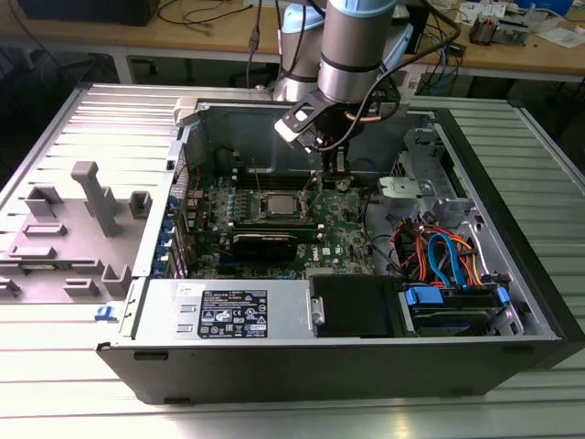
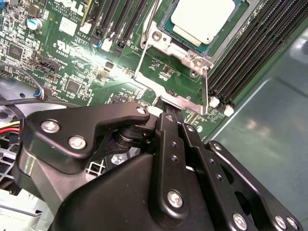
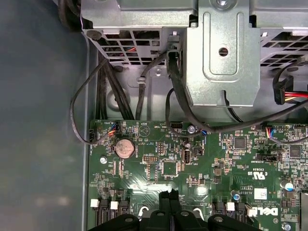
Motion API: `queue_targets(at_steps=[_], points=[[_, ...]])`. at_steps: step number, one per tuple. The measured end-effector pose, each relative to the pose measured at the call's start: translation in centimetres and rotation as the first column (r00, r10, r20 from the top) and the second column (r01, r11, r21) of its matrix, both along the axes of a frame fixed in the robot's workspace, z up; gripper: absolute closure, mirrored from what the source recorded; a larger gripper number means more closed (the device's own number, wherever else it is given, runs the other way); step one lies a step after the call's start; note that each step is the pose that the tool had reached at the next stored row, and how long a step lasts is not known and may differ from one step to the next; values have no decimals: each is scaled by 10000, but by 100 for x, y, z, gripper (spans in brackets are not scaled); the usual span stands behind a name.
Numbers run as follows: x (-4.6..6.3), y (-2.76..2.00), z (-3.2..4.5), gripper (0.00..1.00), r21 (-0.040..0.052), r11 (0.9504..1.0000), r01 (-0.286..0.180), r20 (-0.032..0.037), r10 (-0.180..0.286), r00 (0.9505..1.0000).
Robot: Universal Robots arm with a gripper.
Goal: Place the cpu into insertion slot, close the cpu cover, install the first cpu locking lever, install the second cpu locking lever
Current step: 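Close the cpu cover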
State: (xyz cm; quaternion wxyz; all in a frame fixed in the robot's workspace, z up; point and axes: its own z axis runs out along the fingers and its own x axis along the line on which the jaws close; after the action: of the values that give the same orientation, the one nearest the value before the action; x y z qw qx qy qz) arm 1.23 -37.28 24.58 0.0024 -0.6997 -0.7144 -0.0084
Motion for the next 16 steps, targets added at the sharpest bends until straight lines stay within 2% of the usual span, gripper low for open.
queue_targets(at_steps=[16], points=[[-91,0,0,89,0,10000,0,0,0,10000]])
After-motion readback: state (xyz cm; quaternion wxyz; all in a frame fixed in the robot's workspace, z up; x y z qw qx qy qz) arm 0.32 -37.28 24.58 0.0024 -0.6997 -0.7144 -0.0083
